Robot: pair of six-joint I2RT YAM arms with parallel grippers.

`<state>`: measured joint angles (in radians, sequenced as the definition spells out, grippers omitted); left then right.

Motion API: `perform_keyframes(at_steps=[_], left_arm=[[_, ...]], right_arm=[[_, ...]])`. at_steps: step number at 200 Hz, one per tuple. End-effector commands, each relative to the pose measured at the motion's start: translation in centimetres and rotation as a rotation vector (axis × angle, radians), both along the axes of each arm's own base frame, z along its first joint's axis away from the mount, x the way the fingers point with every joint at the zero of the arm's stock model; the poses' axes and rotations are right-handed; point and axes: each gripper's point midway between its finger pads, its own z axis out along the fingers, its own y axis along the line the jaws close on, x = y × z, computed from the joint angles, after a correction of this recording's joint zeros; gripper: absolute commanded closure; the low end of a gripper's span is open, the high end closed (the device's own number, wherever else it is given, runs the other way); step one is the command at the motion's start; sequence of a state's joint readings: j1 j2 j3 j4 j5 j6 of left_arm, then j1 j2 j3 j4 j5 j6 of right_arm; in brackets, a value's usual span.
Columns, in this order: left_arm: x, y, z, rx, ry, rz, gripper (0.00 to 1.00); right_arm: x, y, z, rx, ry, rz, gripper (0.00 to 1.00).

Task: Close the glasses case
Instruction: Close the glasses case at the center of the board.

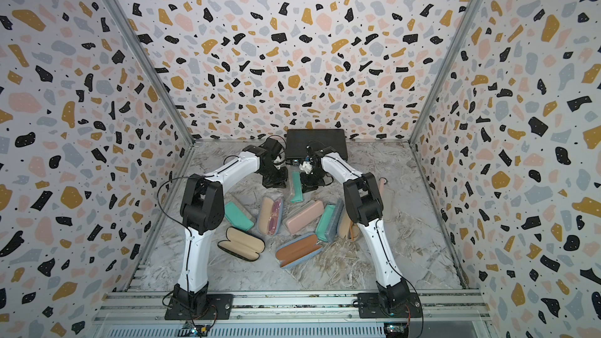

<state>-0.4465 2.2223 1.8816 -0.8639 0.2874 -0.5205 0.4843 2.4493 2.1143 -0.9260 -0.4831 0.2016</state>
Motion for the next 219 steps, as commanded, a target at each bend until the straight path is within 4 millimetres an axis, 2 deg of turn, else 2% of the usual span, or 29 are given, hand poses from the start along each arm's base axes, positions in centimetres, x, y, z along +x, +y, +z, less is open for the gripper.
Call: perform_keyframes(at_steps=[1, 67, 87, 113, 147, 172, 189, 201, 219], left_arm=[[-0.7, -1.8, -0.5, -0.017, 0.023, -0.030, 1.00], [-0.8, -1.5, -0.6, -0.004, 0.024, -0.027, 1.00], [-0.6, -1.2, 0.5, 0.007, -0.001, -0.024, 1.00], [-0.1, -0.3, 3.2, 0.037, -0.077, -0.017, 1.00], [0.1, 1.4, 8.6, 0.056, -0.197, 0.004, 1.00], [-0.4, 2.9, 12.9, 0.058, -0.288, 0.024, 0.88], [-1.3, 3.8, 15.3, 0.049, -0.338, 0.037, 0.82], [-2.1, 4.5, 16.7, 0.042, -0.373, 0.049, 0.75], [-3.7, 5.5, 17.8, 0.035, -0.402, 0.069, 0.61]], right_arm=[[0.0, 1.8, 1.5, 0.065, -0.022, 0.032, 0.93], [0.1, 1.6, 1.6, 0.052, -0.034, 0.030, 0.93], [0.5, 1.1, 2.2, 0.024, -0.064, 0.017, 0.92], [1.1, 0.1, 3.8, -0.015, -0.127, -0.011, 0.87], [1.1, -1.6, 6.7, -0.060, -0.219, -0.065, 0.78], [0.5, -2.9, 10.2, -0.072, -0.285, -0.104, 0.67], [-0.6, -3.8, 12.5, -0.084, -0.291, -0.125, 0.62], [-1.5, -4.6, 13.9, -0.090, -0.285, -0.151, 0.58], [-3.1, -5.7, 15.5, -0.103, -0.266, -0.193, 0.50]])
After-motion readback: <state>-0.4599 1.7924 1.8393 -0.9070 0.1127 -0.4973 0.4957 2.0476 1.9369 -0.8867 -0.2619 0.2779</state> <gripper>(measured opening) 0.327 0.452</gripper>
